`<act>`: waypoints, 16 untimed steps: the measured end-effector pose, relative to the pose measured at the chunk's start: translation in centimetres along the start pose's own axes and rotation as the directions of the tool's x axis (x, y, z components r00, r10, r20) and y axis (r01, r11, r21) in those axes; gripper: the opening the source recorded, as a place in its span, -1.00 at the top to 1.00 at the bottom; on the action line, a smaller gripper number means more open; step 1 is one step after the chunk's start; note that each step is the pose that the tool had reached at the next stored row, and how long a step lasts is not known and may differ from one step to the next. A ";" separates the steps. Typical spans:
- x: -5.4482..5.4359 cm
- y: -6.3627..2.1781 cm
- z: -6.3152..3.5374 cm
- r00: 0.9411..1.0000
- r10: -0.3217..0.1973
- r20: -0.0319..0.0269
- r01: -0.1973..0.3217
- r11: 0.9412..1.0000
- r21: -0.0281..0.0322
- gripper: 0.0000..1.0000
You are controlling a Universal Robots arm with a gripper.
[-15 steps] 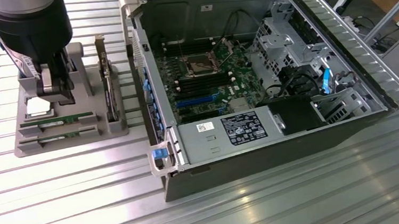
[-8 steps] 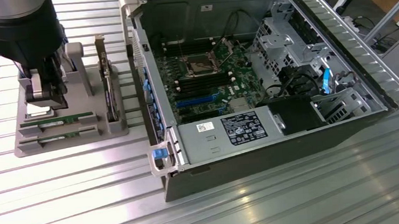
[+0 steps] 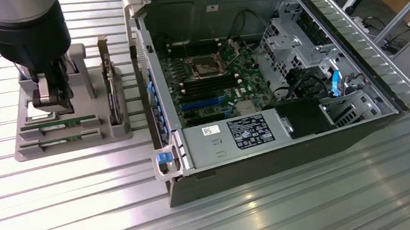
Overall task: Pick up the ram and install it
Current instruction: 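Pick up the ram and move it above insertion slot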
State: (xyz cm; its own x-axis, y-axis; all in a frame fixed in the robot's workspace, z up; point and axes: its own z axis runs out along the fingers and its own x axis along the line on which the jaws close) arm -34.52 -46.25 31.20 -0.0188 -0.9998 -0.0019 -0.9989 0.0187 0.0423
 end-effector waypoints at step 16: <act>-1.2 -1.00 0.95 1.000 0.001 -0.025 -0.001 1.000 0.000 0.28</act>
State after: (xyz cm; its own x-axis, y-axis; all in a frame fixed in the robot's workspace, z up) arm -33.54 -45.09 30.21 -0.0188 -0.9995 0.0234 -0.9989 0.0198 0.0420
